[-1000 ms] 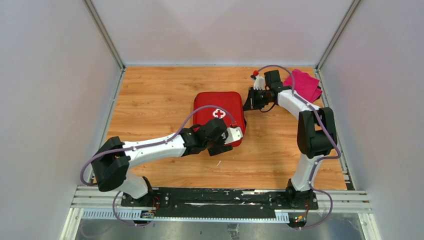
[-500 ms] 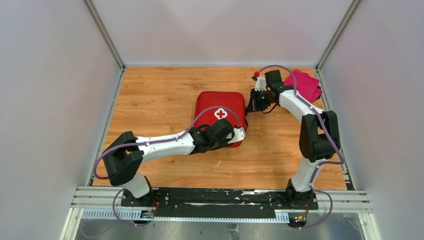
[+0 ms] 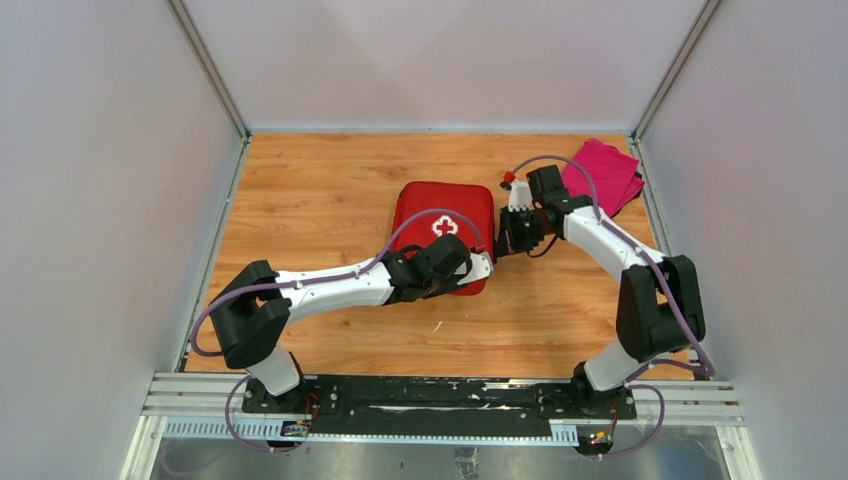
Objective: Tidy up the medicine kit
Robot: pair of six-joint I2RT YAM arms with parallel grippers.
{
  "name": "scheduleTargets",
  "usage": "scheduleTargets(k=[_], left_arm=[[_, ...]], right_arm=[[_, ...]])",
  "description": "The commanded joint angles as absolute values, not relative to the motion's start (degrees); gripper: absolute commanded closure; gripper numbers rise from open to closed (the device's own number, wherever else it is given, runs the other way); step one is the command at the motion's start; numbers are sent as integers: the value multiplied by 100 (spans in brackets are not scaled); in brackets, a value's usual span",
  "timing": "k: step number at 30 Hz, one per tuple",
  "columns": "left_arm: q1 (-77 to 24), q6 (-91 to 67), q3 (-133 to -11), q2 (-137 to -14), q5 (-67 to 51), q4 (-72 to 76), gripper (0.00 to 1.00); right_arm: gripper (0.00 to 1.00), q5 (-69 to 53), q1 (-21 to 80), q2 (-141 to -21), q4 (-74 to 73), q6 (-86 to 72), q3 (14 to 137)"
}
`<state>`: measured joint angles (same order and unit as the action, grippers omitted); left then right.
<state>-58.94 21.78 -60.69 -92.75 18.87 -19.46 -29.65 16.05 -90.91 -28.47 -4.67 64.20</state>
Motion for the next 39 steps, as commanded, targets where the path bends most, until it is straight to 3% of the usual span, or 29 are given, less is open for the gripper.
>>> scheduleTargets(k=[1, 13, 28, 35, 39], left_arm=[[-5777, 1945, -6148, -9402, 1732, -1934, 49], [-5756, 1869, -6207, -9425, 1766, -1916, 49], [-5751, 1778, -6252, -9422, 1793, -1892, 49], [-5757, 1712, -6264, -9392, 1736, -1857, 45], [-5752, 1646, -6225, -9028, 1559, -1755, 31]], right_arm=[[100, -3096, 1852, -8616, -3271, -483, 5925], [100, -3743, 2150, -7629, -3038, -856, 5081], [100, -4693, 2604, -7618, -1653, -1807, 4572], [100, -4846, 2672, -7693, -846, -2293, 4227], [100, -4308, 2655, -7629, -1031, -2225, 4178]])
